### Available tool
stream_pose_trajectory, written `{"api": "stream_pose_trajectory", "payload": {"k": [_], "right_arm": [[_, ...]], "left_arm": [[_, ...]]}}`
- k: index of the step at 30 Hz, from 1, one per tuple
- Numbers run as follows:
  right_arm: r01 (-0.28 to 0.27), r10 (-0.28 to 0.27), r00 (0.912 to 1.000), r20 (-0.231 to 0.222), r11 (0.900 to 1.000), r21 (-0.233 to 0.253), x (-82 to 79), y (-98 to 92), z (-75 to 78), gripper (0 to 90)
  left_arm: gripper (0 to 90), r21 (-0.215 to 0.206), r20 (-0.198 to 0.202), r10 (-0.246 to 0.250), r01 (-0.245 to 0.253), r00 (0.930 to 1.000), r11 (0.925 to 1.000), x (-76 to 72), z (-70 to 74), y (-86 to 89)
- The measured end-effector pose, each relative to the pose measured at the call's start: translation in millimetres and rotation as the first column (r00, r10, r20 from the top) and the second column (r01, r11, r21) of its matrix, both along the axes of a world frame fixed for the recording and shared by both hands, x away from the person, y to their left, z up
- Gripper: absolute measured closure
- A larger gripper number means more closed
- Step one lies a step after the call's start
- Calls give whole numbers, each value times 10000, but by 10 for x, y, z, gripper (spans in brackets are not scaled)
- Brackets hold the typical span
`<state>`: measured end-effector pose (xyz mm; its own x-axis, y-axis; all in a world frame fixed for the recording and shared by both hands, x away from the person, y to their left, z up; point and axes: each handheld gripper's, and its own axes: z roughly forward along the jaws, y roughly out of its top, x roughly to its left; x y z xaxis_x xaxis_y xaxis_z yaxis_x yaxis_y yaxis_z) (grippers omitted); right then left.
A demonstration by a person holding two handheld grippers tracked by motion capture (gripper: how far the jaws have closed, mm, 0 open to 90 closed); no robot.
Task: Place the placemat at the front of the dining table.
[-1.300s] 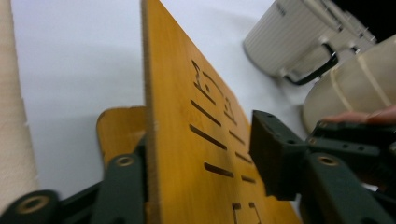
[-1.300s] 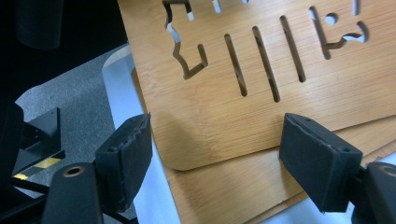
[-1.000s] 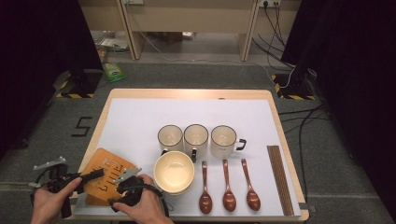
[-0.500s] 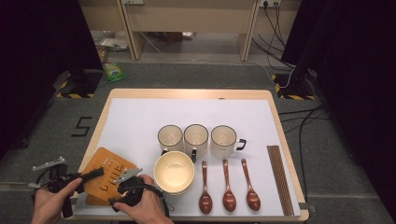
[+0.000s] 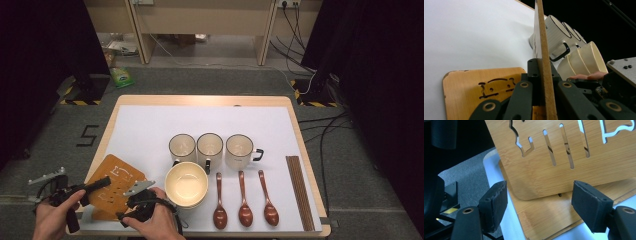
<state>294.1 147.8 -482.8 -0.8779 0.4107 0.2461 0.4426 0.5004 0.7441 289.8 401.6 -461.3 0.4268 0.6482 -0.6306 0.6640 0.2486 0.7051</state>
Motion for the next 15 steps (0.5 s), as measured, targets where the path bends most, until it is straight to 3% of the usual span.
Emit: {"api": "stream_pose_trajectory", "payload": {"k": [8,15], "right_arm": [[42,-43,9999,109,9999,118,-23,0,46,296],[125,-128,9998,180,9997,189,-26,-9,74,299]], "left_arm": [[861,-25,358,180,-179,9992,9998,-33,104,-31],[862,262,773,322,-343,9965,9991,-53,229,-56]]}}
